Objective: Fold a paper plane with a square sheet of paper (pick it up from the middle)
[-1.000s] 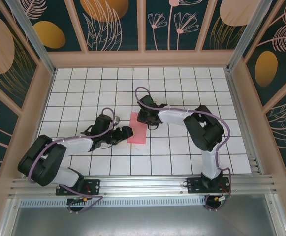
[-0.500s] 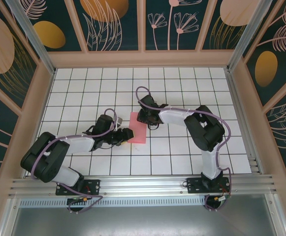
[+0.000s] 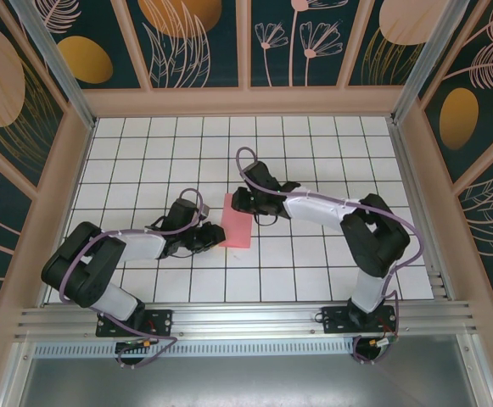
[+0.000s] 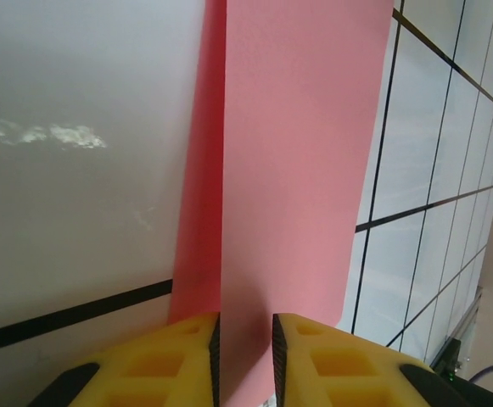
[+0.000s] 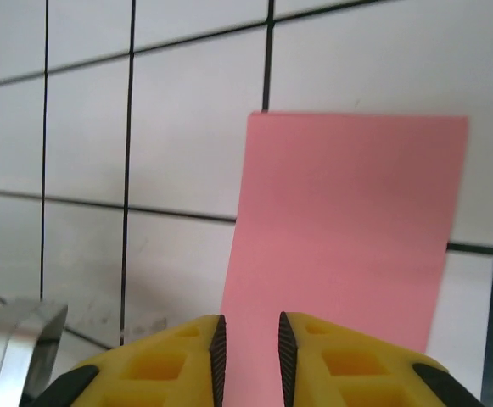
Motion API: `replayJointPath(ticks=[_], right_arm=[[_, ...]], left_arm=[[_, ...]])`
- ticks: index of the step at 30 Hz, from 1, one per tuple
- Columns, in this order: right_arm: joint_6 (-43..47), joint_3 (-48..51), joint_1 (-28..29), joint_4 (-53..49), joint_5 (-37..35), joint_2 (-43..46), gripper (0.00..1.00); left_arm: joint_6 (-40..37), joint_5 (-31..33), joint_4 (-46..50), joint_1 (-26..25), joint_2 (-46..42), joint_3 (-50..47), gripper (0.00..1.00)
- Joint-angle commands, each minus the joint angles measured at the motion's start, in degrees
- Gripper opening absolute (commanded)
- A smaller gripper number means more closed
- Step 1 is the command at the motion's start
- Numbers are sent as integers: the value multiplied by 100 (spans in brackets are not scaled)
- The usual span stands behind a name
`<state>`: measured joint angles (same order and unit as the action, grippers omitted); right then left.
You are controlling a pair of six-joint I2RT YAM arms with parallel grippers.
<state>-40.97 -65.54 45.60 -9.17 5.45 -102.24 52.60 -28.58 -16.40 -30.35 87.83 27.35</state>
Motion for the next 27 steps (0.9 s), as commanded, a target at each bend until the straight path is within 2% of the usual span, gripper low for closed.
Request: replayJointPath(ticks=[1,6,16,27], right_arm=[[-50,348,178,-127,177,3,23],[-163,579,351,-131,211,-45,17],[-302,814,405,-138,123,-340,12],[-262,858,386,82,327,-400,12]], left_arm=[[-127,167,148,-23,59,155,23],[-130,166,130,-19,67,174,21],[-114,22,26,-24,50,202,20],[262,-743,-881,-39,-94,52,28]])
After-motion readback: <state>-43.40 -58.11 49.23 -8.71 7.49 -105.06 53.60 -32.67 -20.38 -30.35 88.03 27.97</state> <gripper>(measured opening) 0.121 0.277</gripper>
